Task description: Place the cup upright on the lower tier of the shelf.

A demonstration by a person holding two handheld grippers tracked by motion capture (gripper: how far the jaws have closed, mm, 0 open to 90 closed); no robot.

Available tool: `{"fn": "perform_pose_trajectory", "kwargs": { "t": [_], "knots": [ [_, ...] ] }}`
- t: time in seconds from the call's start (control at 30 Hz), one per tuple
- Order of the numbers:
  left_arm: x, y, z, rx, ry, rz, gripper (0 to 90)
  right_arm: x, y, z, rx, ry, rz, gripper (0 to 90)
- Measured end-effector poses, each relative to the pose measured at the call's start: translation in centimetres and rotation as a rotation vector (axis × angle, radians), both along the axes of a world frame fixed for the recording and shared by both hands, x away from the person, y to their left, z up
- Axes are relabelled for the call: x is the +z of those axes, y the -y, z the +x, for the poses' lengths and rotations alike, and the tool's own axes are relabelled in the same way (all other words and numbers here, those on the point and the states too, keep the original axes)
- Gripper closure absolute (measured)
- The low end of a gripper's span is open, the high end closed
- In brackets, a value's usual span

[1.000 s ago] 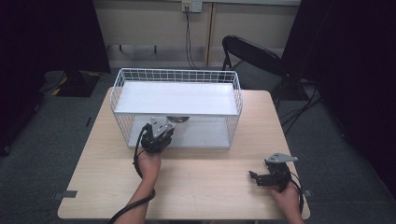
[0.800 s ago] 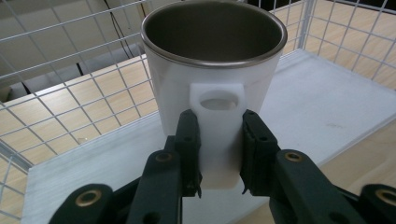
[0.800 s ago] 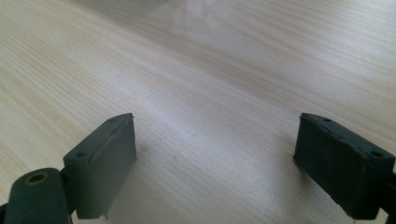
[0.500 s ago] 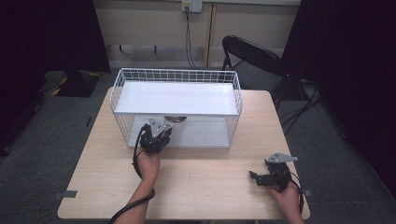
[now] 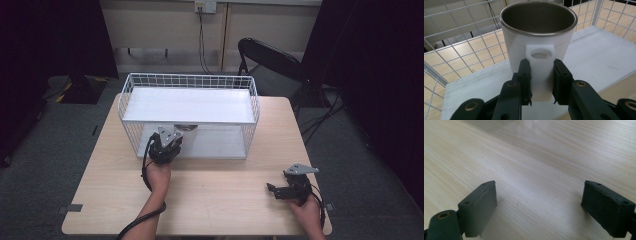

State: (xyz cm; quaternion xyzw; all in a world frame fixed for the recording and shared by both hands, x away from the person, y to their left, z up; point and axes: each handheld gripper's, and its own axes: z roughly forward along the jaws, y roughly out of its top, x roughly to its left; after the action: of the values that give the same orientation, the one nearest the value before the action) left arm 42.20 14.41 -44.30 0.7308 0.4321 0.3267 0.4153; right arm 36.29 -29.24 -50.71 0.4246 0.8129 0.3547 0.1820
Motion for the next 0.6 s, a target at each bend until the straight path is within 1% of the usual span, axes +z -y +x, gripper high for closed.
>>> {"fn": "perform_pose_trajectory", "kwargs": {
  "t": [0.07, 0.3, 0.43, 0.6],
  "knots": [
    [0.0, -0.01, 0.0, 0.002, -0.001, 0.004, 72.0, 0.0, 0.0, 0.0, 0.0, 0.0, 0.0, 11.8],
    [-0.43, -0.24, 0.01, 0.01, -0.016, -0.007, 71.9, 0.0, 0.0, 0.0, 0.0, 0.0, 0.0, 11.7],
    [-0.64, -0.36, 0.03, 0.014, -0.019, -0.012, 71.9, 0.0, 0.0, 0.0, 0.0, 0.0, 0.0, 11.8],
    [-0.58, -0.33, 0.1, 0.019, -0.019, -0.014, 71.9, 0.0, 0.0, 0.0, 0.0, 0.0, 0.0, 11.7]
  ]
}}
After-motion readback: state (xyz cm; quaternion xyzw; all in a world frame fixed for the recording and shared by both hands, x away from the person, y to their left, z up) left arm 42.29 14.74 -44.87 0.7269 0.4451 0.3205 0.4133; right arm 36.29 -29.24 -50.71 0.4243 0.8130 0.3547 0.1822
